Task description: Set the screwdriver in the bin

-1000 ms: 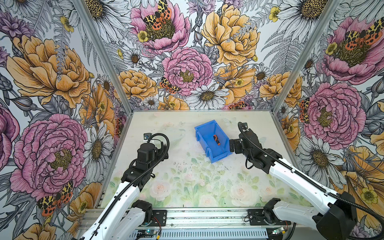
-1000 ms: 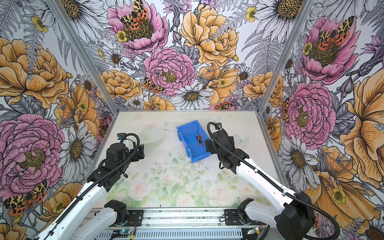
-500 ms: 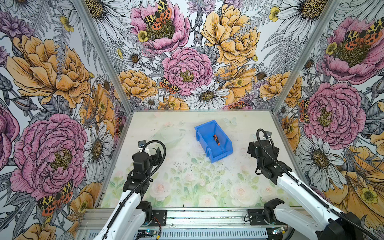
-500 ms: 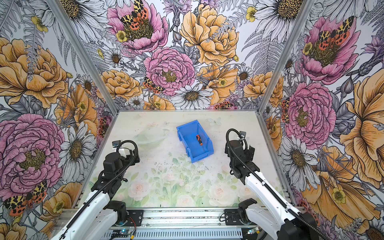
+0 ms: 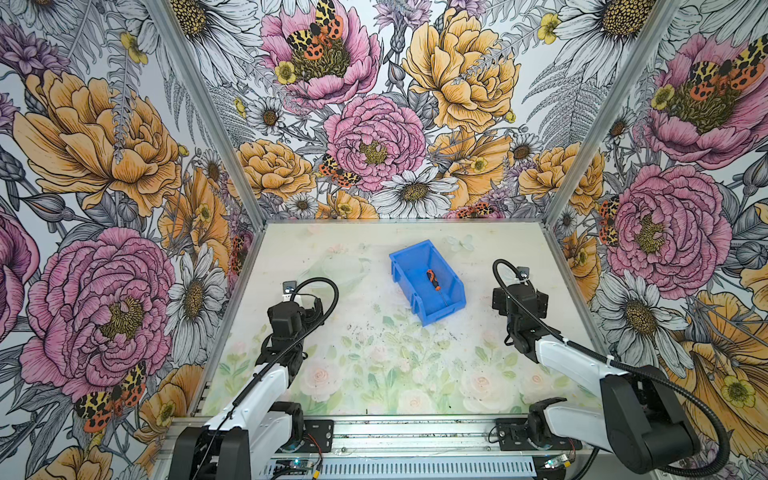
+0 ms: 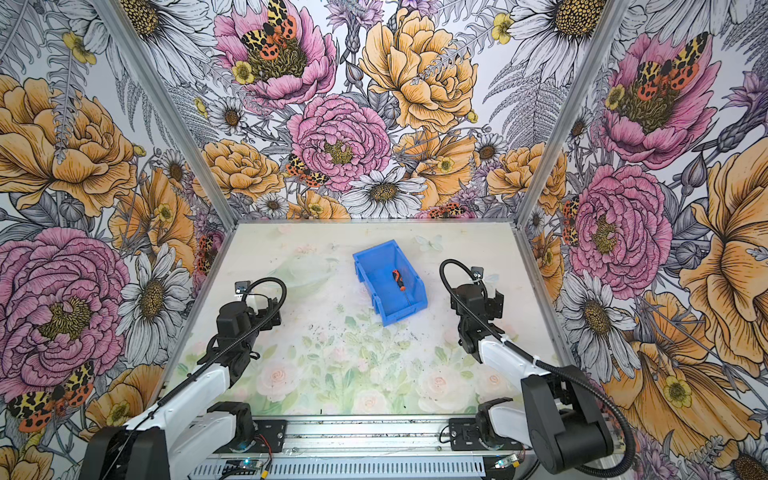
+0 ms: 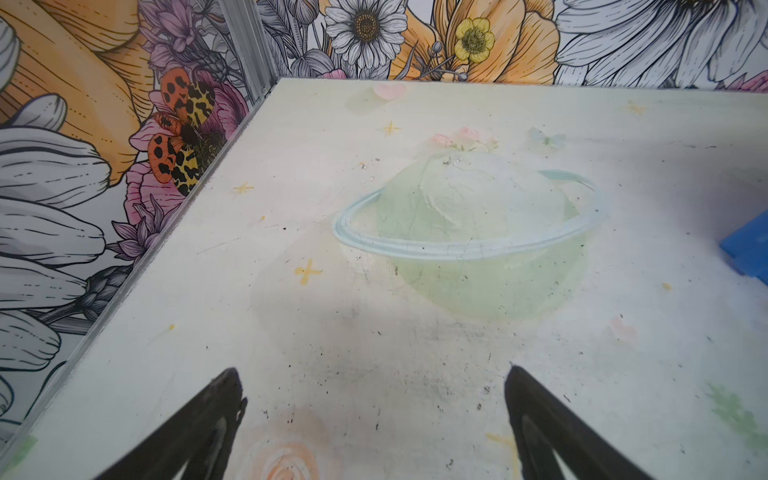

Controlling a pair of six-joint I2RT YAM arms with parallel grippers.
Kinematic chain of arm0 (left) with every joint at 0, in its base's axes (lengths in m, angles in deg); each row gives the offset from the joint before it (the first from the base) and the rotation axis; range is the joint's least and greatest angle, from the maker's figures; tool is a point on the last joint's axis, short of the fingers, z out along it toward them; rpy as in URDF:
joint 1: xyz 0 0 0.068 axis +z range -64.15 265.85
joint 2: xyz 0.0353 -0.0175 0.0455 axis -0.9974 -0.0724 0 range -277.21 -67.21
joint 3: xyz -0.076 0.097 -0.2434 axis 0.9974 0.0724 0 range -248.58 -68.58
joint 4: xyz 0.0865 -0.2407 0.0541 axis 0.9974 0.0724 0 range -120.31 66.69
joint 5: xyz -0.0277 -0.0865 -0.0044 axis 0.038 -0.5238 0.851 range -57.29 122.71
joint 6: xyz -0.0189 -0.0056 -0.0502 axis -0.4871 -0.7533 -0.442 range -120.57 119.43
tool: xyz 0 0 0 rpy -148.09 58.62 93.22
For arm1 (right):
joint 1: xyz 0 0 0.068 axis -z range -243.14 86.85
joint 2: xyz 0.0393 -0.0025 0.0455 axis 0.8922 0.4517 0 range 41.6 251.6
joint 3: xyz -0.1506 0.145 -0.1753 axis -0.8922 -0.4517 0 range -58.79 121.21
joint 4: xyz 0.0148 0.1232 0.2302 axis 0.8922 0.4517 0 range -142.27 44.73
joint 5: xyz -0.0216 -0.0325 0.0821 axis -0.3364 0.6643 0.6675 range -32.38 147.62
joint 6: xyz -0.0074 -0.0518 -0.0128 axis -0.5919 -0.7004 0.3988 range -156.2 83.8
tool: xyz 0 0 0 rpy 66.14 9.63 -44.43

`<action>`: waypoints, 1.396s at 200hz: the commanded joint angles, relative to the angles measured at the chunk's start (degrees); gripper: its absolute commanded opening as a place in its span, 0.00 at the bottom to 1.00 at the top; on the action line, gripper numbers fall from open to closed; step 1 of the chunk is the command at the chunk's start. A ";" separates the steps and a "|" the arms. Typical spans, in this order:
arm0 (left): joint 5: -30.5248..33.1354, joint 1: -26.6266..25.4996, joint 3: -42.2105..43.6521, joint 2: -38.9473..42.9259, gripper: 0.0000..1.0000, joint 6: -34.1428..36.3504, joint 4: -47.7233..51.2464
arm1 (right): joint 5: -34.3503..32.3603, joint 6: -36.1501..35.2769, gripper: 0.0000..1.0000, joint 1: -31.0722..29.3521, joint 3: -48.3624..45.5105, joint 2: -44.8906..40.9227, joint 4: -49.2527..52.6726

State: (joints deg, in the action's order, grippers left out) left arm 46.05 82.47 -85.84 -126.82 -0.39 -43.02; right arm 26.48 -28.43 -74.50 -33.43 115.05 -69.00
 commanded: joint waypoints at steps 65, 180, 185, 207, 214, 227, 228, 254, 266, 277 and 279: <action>1.48 2.93 -10.78 -21.93 0.99 -0.63 -21.23 | 6.04 -1.74 1.00 7.67 2.22 12.85 -22.85; -8.51 4.26 -4.80 -28.63 0.99 -0.19 -39.11 | 18.48 -2.25 1.00 11.07 -3.01 14.63 -32.73; -8.51 4.26 -4.80 -28.70 0.99 -0.19 -39.37 | 18.69 -1.90 1.00 11.23 -2.86 14.18 -32.06; -7.59 3.58 -4.71 -28.89 0.99 0.38 -39.85 | 18.64 -2.50 0.99 11.15 -3.28 14.99 -34.08; -7.54 3.56 -4.72 -28.87 0.99 0.42 -39.88 | 18.65 -1.93 0.99 11.18 -2.96 14.32 -32.31; -7.54 3.56 -4.72 -28.89 0.99 0.43 -39.89 | 18.51 -2.26 1.00 11.09 -3.27 14.46 -33.35; -7.59 3.55 -4.72 -28.89 0.99 0.43 -39.87 | 18.50 -2.20 0.99 11.09 -3.29 14.32 -33.22; -6.42 2.48 -4.33 -28.84 0.99 1.49 -40.57 | 18.56 -2.22 0.99 11.18 -3.38 14.34 -33.57; -6.57 2.39 -4.36 -28.89 0.99 1.57 -40.55 | 18.57 -2.11 1.00 11.13 -3.37 14.27 -33.28; -6.58 2.55 -4.37 -28.88 0.99 1.57 -40.56 | 18.57 -2.16 1.00 11.17 -3.39 14.35 -33.45; -6.62 2.51 -4.37 -28.89 0.99 1.57 -40.56 | 18.50 -2.17 1.00 11.18 -3.39 14.29 -33.41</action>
State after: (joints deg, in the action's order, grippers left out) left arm 39.69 85.29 -91.06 -155.22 0.05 -80.94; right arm 44.27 -30.31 -63.44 -36.57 129.39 -100.19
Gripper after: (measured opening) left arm 0.986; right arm 0.995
